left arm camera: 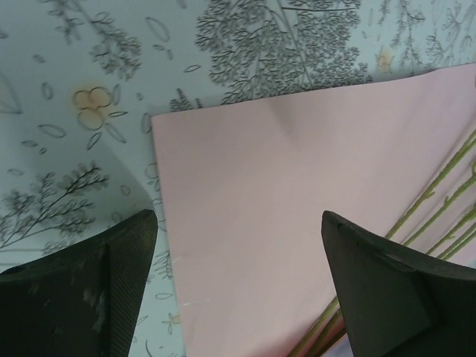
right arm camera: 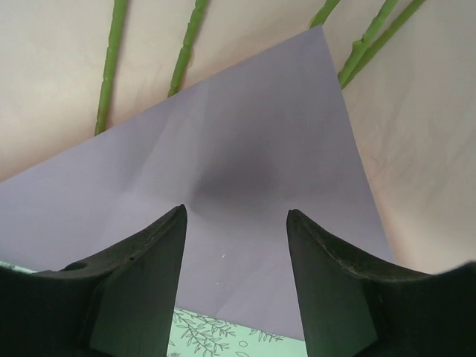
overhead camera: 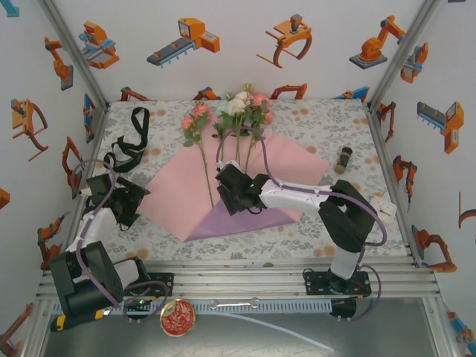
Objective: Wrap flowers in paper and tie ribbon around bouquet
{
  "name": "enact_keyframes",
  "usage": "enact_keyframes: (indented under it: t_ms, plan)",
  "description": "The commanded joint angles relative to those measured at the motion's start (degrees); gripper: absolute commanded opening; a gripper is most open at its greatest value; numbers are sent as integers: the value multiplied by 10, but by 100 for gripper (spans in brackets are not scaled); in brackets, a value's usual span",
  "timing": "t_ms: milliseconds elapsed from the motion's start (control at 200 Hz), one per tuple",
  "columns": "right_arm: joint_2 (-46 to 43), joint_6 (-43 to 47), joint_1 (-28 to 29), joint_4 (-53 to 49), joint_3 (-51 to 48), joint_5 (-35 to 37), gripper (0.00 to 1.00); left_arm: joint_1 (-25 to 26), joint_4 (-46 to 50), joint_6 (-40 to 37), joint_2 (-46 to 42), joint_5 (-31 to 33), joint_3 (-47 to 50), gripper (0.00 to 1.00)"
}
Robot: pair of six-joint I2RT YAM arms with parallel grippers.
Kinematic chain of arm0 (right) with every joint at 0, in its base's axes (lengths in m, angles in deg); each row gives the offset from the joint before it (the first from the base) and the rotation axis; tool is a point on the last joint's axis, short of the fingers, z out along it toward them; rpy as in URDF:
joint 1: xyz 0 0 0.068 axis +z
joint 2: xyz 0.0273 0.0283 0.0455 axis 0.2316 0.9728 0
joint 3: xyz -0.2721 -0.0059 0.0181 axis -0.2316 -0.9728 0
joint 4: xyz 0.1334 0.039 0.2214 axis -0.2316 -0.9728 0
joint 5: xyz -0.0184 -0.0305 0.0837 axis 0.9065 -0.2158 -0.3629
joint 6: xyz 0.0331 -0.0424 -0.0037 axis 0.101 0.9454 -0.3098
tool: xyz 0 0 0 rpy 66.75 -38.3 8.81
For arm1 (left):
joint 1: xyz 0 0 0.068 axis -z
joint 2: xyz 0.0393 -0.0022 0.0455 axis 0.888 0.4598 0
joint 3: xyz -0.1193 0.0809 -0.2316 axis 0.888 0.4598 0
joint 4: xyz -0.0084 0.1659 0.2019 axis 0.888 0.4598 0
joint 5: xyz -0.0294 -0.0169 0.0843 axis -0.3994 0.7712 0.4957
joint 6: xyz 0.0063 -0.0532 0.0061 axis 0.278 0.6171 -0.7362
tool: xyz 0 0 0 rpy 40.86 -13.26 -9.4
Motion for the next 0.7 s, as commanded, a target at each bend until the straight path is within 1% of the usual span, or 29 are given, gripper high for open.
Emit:
enact_keyframes:
  t_ms: [0,150,215,265,335,405,486,571,636,691]
  plan:
    - [20,-8,-4,-13,16,19,54,22,-31,-2,31,-27,14,81]
    - [34,-20,-7,-12,22,24,54,67,-61,13,82,-59,13,74]
    - [38,-21,-10,-12,24,23,54,83,-81,35,86,-78,17,70]
    - [38,-24,-13,-12,23,23,53,97,-89,51,76,-90,21,69]
    - [38,-28,-19,-14,20,21,53,111,-89,75,40,-113,25,69]
    - [33,-34,-25,-14,15,24,54,135,-75,98,-14,-110,33,69]
    - [32,-36,-32,-13,11,20,54,170,-49,119,-77,-93,39,76]
    - [32,-35,-36,-13,13,16,54,208,-3,135,-126,-60,47,83]
    - [31,-34,-37,-13,16,14,54,228,22,154,-158,-39,63,85]
    - [31,-35,-37,-13,18,12,54,235,40,172,-187,-22,81,86]
